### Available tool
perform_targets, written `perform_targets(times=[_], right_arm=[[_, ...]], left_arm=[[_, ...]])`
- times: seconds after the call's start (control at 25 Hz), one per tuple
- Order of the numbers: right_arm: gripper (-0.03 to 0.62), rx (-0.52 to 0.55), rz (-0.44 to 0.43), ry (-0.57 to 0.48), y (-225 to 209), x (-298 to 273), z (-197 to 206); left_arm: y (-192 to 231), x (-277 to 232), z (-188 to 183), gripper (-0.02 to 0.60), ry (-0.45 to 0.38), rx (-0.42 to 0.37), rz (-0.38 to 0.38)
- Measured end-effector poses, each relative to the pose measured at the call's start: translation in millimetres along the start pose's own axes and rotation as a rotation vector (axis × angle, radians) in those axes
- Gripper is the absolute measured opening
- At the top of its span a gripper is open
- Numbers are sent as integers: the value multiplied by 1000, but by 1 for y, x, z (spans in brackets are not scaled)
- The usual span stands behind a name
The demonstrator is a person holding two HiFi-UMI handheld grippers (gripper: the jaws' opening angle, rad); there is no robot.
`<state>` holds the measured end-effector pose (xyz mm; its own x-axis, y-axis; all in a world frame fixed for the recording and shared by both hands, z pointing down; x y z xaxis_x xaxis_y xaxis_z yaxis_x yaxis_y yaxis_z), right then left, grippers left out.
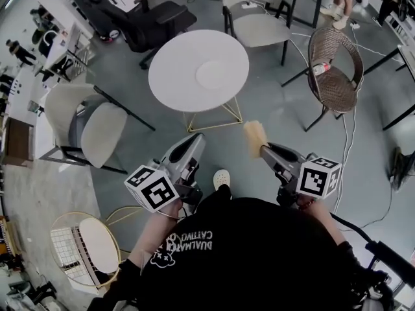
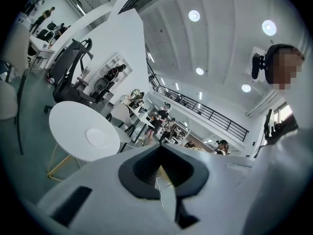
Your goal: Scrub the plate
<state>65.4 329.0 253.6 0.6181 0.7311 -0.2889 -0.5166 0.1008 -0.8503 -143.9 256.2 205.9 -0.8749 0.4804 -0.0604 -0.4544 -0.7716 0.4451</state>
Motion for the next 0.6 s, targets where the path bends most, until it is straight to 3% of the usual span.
perform_targets(times=[0.24,0.6], right_arm=[[67,4,14,22,5,-56,-16],[67,20,89,-40,-7,-127,-64]], left_arm=[[52,-16,-27,-3,-1,-11,23],[144,-39,-49,-3,45,-37,46]])
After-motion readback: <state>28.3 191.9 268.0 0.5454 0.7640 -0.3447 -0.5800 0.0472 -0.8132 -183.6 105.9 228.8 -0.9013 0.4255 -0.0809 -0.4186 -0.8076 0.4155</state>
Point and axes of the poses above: the fingertips, and each gripper's own axes: x backward along the fingers, y to its left, z out of its underside, the point moved 5 cm from there along x, backward along the fingers, and after that the axes turned 15 degrees about -x, right-handed, at the moved point
